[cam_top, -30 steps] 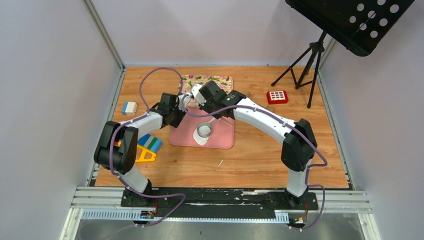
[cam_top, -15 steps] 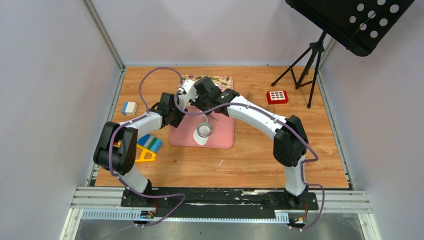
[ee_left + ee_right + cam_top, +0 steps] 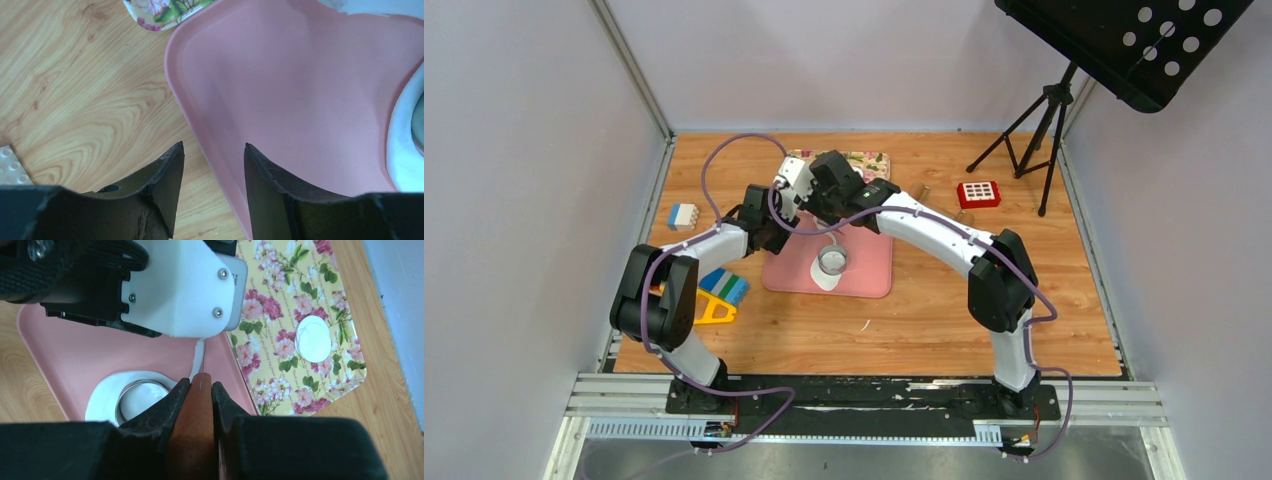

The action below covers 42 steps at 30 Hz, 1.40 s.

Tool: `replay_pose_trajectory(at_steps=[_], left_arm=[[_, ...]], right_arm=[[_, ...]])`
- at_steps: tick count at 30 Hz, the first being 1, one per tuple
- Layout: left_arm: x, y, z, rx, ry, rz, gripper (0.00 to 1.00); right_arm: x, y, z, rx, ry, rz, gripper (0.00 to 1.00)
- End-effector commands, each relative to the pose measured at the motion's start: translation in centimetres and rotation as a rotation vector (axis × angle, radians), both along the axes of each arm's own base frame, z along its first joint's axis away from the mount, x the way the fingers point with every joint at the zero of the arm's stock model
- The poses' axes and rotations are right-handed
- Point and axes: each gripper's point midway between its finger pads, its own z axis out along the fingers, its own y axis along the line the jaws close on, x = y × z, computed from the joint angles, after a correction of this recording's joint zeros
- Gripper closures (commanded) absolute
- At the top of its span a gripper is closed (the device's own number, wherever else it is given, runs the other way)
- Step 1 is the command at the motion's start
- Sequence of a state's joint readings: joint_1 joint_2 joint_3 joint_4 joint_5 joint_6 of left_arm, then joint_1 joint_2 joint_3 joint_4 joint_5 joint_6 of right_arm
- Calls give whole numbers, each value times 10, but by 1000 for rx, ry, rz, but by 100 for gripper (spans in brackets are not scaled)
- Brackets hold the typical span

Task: Roll out the dumpling wrappers from the dough
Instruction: Remove the dumpling wrapper from the work surface.

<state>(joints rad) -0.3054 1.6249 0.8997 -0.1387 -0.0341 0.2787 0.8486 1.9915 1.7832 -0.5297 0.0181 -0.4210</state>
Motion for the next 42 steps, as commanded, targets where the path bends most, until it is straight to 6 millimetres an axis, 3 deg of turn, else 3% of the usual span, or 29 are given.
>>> replay_pose_trajectory(at_steps=[1, 6, 13, 21, 28, 35, 42], left_arm=[[8, -6, 22, -32, -64, -9, 44], [10, -5, 27, -34, -76, 2, 44], [14, 1, 45, -36, -126, 21, 44], [25, 35, 83, -83, -202, 96, 44], [17, 51, 98, -87, -246, 106, 43], [7, 63, 114, -68, -296, 118, 43], [1, 59, 108, -98, -281, 112, 43]], right_arm=[[12, 13, 95, 191, -179, -1, 100], [21, 7, 97, 226, -215, -75, 100], [26, 10, 56, 242, -117, -120, 100], [25, 18, 34, 252, -47, -112, 100], [22, 30, 16, 262, 26, -92, 100], [0, 38, 14, 300, 131, -40, 100], [-23, 46, 18, 313, 206, 11, 100]])
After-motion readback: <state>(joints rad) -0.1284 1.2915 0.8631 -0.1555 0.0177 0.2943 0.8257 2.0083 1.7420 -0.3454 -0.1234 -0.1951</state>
